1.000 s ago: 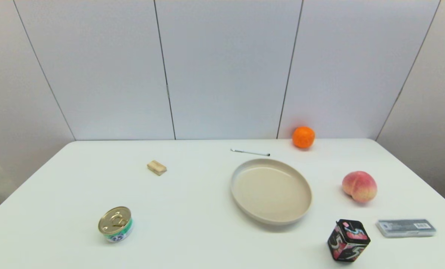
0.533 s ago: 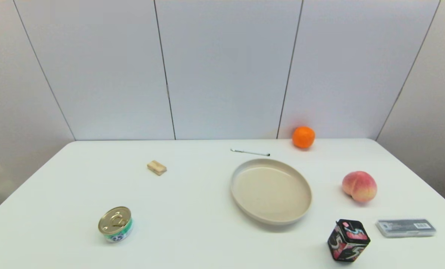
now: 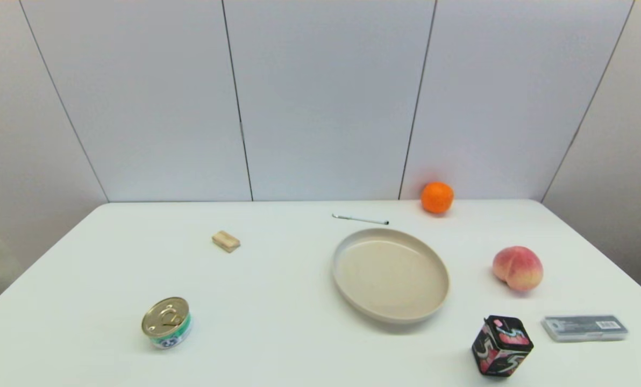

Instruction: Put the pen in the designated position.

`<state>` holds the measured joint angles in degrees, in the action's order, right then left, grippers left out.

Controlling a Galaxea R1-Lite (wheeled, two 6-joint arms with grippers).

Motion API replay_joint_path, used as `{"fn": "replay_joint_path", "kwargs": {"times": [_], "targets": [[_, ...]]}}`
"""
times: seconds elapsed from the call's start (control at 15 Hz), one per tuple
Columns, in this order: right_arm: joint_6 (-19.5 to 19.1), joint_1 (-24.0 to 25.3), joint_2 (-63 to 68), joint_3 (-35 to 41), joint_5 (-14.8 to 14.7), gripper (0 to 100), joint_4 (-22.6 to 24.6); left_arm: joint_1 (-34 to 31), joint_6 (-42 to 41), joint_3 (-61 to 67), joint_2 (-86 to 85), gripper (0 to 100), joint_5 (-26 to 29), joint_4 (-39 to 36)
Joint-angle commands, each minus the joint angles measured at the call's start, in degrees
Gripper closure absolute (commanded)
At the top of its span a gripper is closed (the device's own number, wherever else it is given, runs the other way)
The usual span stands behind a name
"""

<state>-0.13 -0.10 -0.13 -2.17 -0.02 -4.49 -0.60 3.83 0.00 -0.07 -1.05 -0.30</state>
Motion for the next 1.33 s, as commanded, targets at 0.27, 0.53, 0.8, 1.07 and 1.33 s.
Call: {"fn": "replay_joint_path", "kwargs": {"times": [0.27,0.53,0.8,1.07,1.33], "targets": [[0.0,0.0,0.1,-0.1,0.0,0,-0.5,0.0,0.0,0.0,0.0,0,0.0,0.0],[0.0,0.0,0.1,-0.2,0.0,0,-0.5,0.0,0.0,0.0,0.0,0,0.0,0.0],[0.0,0.0,0.1,-0.1,0.0,0,-0.5,0.0,0.0,0.0,0.0,0,0.0,0.0],[-0.1,0.0,0.1,-0.2,-0.1,0,-0.6,0.0,0.0,0.0,0.0,0,0.0,0.0],[0.1,0.0,0.1,-0.2,-0.1,0,-0.6,0.0,0.0,0.0,0.0,0,0.0,0.0]]}}
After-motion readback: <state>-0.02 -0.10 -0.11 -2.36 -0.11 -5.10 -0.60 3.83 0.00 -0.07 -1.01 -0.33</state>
